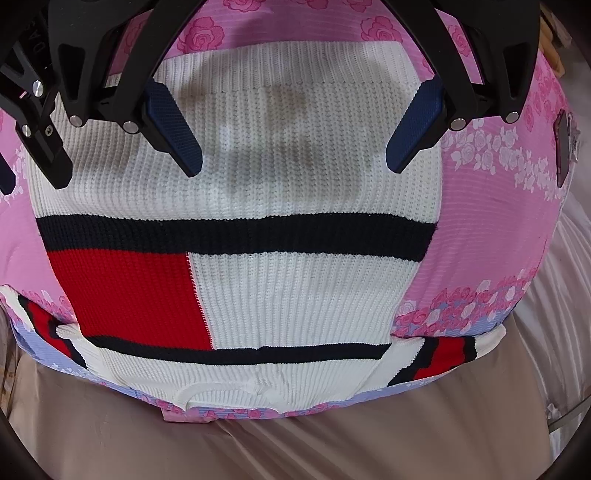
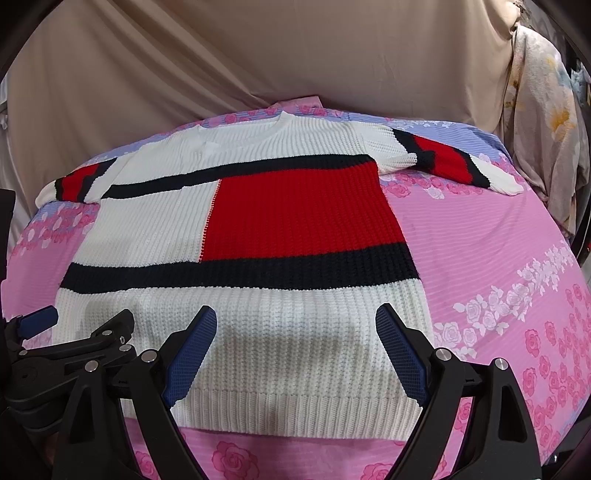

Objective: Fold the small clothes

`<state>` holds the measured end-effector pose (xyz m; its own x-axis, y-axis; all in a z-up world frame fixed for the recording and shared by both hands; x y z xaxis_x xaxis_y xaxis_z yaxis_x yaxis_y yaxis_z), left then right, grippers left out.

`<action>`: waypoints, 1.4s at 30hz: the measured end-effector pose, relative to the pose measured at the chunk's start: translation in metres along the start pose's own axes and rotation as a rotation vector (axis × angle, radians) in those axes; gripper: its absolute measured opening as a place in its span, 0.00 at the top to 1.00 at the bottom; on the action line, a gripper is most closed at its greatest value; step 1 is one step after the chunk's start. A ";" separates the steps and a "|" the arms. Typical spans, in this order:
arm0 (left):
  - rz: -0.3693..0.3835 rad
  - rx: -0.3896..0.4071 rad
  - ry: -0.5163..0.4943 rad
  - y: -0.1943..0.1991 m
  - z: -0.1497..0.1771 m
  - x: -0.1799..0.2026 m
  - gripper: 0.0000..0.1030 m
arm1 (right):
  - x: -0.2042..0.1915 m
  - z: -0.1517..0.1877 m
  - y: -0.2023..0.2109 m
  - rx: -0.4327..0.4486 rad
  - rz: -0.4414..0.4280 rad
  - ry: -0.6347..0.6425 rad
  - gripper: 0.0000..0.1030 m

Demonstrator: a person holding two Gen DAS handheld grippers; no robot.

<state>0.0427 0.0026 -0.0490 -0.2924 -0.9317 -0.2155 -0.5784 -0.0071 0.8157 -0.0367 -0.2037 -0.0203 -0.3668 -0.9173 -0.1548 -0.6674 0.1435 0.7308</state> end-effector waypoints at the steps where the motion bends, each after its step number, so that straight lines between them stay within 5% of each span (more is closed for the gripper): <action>1: 0.000 0.000 0.000 0.000 0.000 0.000 0.05 | 0.000 0.000 0.000 0.000 0.001 0.000 0.17; 42: -0.017 0.008 0.006 0.006 0.000 -0.002 0.05 | -0.001 0.000 0.004 0.013 0.002 0.002 0.17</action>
<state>0.0400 0.0042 -0.0434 -0.2776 -0.9337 -0.2260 -0.5892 -0.0203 0.8077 -0.0394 -0.2020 -0.0170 -0.3666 -0.9179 -0.1520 -0.6751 0.1501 0.7223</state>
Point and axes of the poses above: each gripper's, at about its wrist camera, not at the fingertips, and y roughly against the way its jaws point, x to its right, z to its underside, the point moved 6 cm from there along -y, roughly the way its jaws point, and after that the axes turned 10 degrees about -y, right-handed, at the moved point
